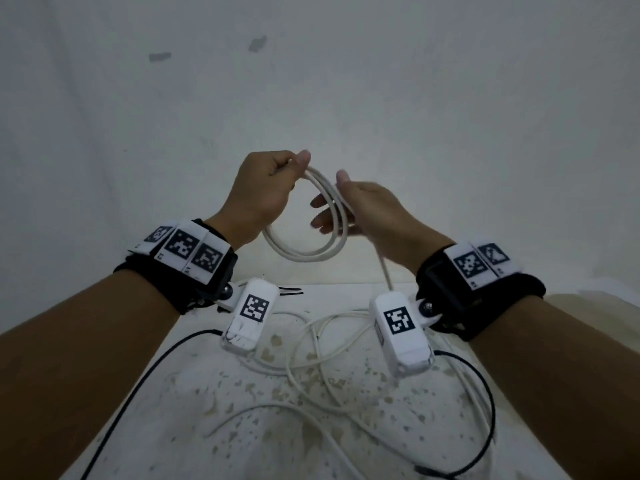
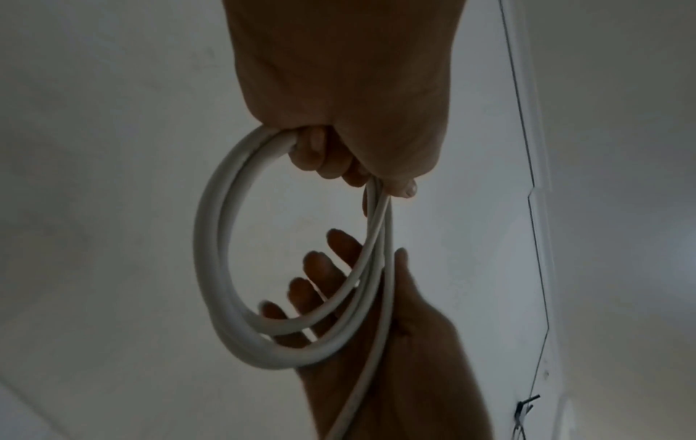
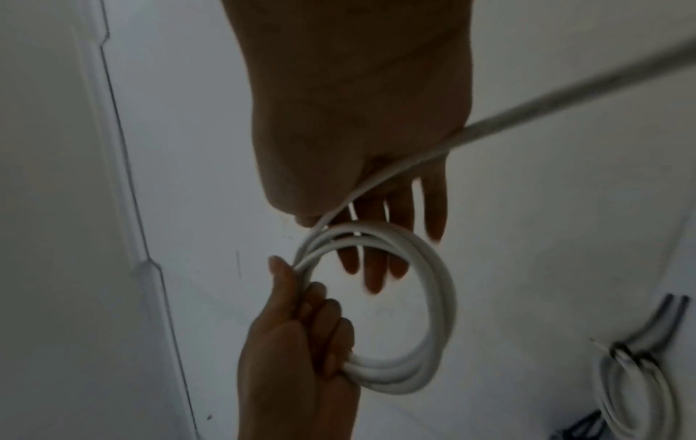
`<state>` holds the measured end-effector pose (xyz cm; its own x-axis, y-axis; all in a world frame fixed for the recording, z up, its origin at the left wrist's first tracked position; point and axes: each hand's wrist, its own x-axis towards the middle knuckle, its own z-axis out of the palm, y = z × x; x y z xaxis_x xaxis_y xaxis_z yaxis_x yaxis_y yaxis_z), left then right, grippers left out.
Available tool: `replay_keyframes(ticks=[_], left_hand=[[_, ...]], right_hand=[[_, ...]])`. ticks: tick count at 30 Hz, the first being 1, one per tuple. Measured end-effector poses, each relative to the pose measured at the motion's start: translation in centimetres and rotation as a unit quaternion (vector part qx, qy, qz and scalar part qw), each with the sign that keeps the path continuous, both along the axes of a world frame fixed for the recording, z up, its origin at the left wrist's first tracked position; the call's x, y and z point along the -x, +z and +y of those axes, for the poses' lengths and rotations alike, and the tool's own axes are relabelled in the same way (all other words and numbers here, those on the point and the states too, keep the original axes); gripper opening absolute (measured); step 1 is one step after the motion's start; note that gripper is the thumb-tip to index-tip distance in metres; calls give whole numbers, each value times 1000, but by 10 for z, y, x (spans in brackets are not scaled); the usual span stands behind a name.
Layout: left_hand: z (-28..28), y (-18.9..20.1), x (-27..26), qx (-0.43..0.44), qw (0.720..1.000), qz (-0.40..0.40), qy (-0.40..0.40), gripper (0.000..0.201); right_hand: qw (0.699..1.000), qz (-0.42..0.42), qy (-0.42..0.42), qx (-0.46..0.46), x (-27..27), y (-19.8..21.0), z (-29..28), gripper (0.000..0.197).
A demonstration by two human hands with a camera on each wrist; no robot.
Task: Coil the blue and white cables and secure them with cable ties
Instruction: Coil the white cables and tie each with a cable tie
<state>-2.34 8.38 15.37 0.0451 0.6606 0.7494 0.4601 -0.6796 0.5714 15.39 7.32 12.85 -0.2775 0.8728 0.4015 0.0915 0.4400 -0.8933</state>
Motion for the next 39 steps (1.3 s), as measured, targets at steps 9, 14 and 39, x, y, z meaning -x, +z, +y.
replay_keyframes(ticks=[9, 14, 39], left_hand=[[-3, -4, -6, 63, 997, -43, 19, 50], [-3, -6, -5, 77, 996, -21, 30, 52], [2, -20, -17, 22, 994, 90, 60, 41]], right_hand=[[981, 162, 96, 48, 16, -24, -4, 50], [992, 93, 79, 29, 12, -22, 2, 43], [954, 163, 106, 228, 8, -18, 8, 46]])
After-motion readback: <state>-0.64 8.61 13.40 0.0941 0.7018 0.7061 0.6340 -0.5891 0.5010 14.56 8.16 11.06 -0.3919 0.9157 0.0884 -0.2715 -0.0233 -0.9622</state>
